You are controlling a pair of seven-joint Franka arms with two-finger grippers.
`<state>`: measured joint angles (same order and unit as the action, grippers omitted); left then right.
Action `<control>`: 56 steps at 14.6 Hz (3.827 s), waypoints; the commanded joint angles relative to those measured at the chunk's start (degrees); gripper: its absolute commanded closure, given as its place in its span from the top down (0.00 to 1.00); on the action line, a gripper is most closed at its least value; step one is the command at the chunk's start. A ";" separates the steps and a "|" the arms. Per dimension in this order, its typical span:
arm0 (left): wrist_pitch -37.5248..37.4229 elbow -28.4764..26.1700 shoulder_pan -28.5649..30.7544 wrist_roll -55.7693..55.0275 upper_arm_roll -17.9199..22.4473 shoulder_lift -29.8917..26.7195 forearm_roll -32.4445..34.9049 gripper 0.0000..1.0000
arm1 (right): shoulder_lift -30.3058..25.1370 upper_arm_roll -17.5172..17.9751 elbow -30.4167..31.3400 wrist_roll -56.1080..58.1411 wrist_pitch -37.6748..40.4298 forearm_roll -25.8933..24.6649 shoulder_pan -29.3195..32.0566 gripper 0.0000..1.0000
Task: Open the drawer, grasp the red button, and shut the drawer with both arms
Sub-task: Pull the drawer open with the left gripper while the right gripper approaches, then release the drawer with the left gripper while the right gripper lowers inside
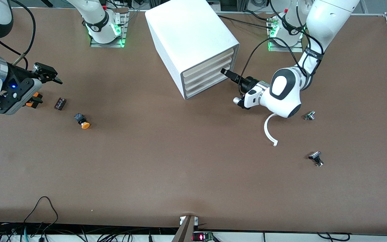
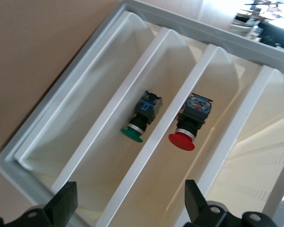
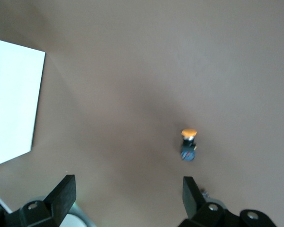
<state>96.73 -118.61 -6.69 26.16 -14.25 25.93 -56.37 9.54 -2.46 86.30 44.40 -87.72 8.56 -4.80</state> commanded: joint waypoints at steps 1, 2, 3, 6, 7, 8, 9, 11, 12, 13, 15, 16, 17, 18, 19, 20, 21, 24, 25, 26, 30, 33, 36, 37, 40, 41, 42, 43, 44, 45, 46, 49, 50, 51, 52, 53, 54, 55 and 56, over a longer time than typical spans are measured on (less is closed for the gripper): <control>0.65 -1.53 -1.22 5.20 -1.12 0.26 -3.04 1.00 | 3.89 -0.26 -5.96 5.25 -1.04 0.93 -3.18 1.00; 0.74 -1.71 -1.22 5.91 -1.83 0.43 -4.09 1.00 | 4.95 -0.17 -6.93 6.04 -1.92 1.02 -4.24 1.00; 1.09 -2.06 -1.31 5.92 -2.10 0.44 -4.97 1.00 | 5.83 -0.17 -7.81 6.83 -3.23 0.93 -5.99 1.00; 3.45 -3.03 -1.66 6.18 -3.06 0.52 -5.15 0.96 | 7.24 -0.35 -8.26 7.02 -7.36 0.32 -11.79 1.00; 4.25 -3.29 -1.66 6.70 -3.41 0.52 -5.15 0.95 | 7.68 -0.35 -8.26 7.10 -9.11 0.23 -12.85 1.00; 4.86 -3.29 -1.66 7.06 -3.42 0.78 -5.15 0.95 | 7.94 -0.26 -8.26 7.45 -10.52 0.31 -13.65 1.00; 5.04 -3.29 -1.75 7.06 -3.42 1.14 -5.15 0.95 | 8.38 -0.17 -8.34 8.33 -12.28 0.40 -14.26 1.00; 5.66 -3.21 -1.84 7.06 -3.42 1.49 -5.15 0.94 | 8.39 0.18 -8.52 10.78 -13.96 0.31 -17.59 1.00; 5.66 -3.29 -1.84 7.06 -3.50 1.49 -5.15 0.93 | 8.65 0.18 -9.56 10.97 -14.23 0.23 -19.18 1.00; 5.66 -3.29 -1.84 7.06 -3.50 1.49 -5.24 0.90 | 9.43 0.18 -10.53 10.97 -14.23 0.05 -20.85 1.00; 5.66 -3.82 -1.84 7.15 -3.50 1.49 -5.24 0.66 | 11.89 0.18 -13.69 11.23 -14.23 -1.35 -23.23 1.00; 5.66 -3.91 -1.84 7.15 -3.59 1.40 -5.24 0.59 | 13.21 0.27 -15.45 11.93 -14.23 -1.53 -24.11 1.00; 5.66 -4.17 -1.84 7.15 -3.77 1.32 -5.24 0.58 | 14.26 0.27 -16.68 12.20 -14.32 -1.27 -24.81 1.00; 5.66 -4.43 -1.84 7.15 -3.94 1.23 -5.24 0.52 | 15.41 0.35 -17.82 12.20 -14.32 -0.92 -25.43 1.00; 5.57 -4.52 -1.84 7.06 -4.38 1.23 -5.24 0.53 | 16.29 0.70 -18.97 12.11 -14.32 -1.18 -26.30 1.00; 5.57 -4.52 -1.84 7.06 -4.47 1.14 -5.41 0.53 | 17.34 0.71 -20.02 12.03 -14.23 -1.53 -27.53 1.00; 5.57 -4.52 -1.84 7.06 -4.56 1.05 -5.59 0.53 | 18.13 0.62 -20.56 12.03 -14.23 -1.62 -28.59 1.00; 5.48 -5.14 -1.84 6.97 -5.52 0.70 -6.38 0.44 | 19.02 0.62 -20.91 12.02 -15.36 -2.24 -29.39 1.00; 5.48 -5.23 -1.75 6.97 -5.53 0.61 -6.38 0.35 | 19.02 0.53 -20.91 12.11 -15.98 -2.24 -29.39 1.00; 5.57 -5.14 -1.75 7.15 -5.53 0.61 -6.38 0.21 | 19.02 0.53 -20.91 12.11 -16.34 -2.24 -29.39 1.00; 5.75 -4.88 -1.49 7.15 -5.35 0.70 -6.30 0.00 | 20.07 0.35 -20.91 12.11 -16.78 -2.41 -29.39 1.00; 6.97 -4.35 -0.96 6.45 -4.56 0.79 -6.12 0.00 | 20.08 0.27 -20.91 12.03 -16.78 -2.67 -29.39 1.00; 7.86 -3.39 -0.96 6.18 -1.76 1.05 -6.12 0.00 | 20.08 0.44 -20.91 12.11 -16.78 -3.20 -30.09 1.00; 7.86 -3.21 -0.96 6.18 -0.53 1.05 -6.12 0.00 | 20.16 0.27 -20.91 12.11 -16.78 -3.29 -30.96 1.00; 8.64 -1.02 -0.96 6.01 2.73 1.31 -5.77 0.00 | 20.43 0.70 -20.91 12.29 -16.61 -8.20 -33.69 1.00; 10.48 -0.57 -0.96 6.01 3.26 1.31 -5.59 0.00 | 20.51 0.71 -20.91 12.20 -16.26 -8.47 -35.35 1.00; 12.50 -0.57 -0.79 6.01 3.44 1.31 -5.59 0.00 | 20.51 0.62 -20.91 12.03 -15.99 -8.65 -36.67 1.00; 14.60 -0.57 -0.52 6.01 3.44 1.31 -5.50 0.00 | 20.69 0.62 -20.83 12.11 -15.99 -9.17 -37.81 1.00; 17.06 -0.57 -0.52 6.09 3.44 1.31 -5.42 0.00 | 21.39 0.62 -20.91 12.20 -16.08 -9.27 -38.52 1.00; 18.74 -0.57 -0.52 5.92 3.53 1.31 -5.42 0.00 | 21.57 0.70 -20.91 12.20 -16.34 -9.18 -39.22 1.00; 19.63 -0.57 -0.52 5.83 3.44 1.31 -5.33 0.00 | 21.92 0.71 -20.91 12.29 -16.51 -9.18 -40.10 1.00; 19.72 -0.48 -0.08 5.74 3.53 1.32 -5.42 0.13 | 24.02 0.97 -21.44 12.73 -17.48 -9.09 -42.21 1.00; 19.72 0.13 0.09 5.66 4.05 1.14 -5.50 0.47 | 24.47 2.19 -21.79 12.82 -17.05 -9.18 -42.22 1.00; 19.64 0.22 0.36 6.52 4.49 0.88 -5.50 0.99 | 24.82 3.07 -21.79 12.82 -16.96 -9.44 -42.22 1.00; 19.63 0.31 0.36 6.10 4.58 0.44 -5.50 1.00 | 25.17 3.25 -21.88 12.82 -16.87 -10.05 -42.31 1.00; 19.63 0.40 0.53 6.01 5.19 -0.09 -5.50 1.00 | 25.52 3.34 -21.88 12.82 -17.04 -10.06 -42.39 1.00; 19.63 0.40 0.80 5.92 5.54 -0.35 -5.42 1.00 | 26.13 3.52 -21.97 12.82 -17.22 -10.06 -42.40 1.00; 19.63 0.40 1.58 5.92 5.63 -1.31 -5.33 1.00 | 26.66 4.56 -21.97 12.64 -17.39 -10.06 -42.48 1.00; 19.63 0.40 2.55 5.83 5.90 -2.10 -4.63 1.00 | 27.28 5.01 -21.97 12.55 -17.57 -10.14 -42.40 1.00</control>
<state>114.56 -118.24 -5.52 33.01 -9.14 25.44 -61.66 34.57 1.15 66.77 56.45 -105.24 -0.65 -47.36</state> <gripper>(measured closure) 0.370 0.000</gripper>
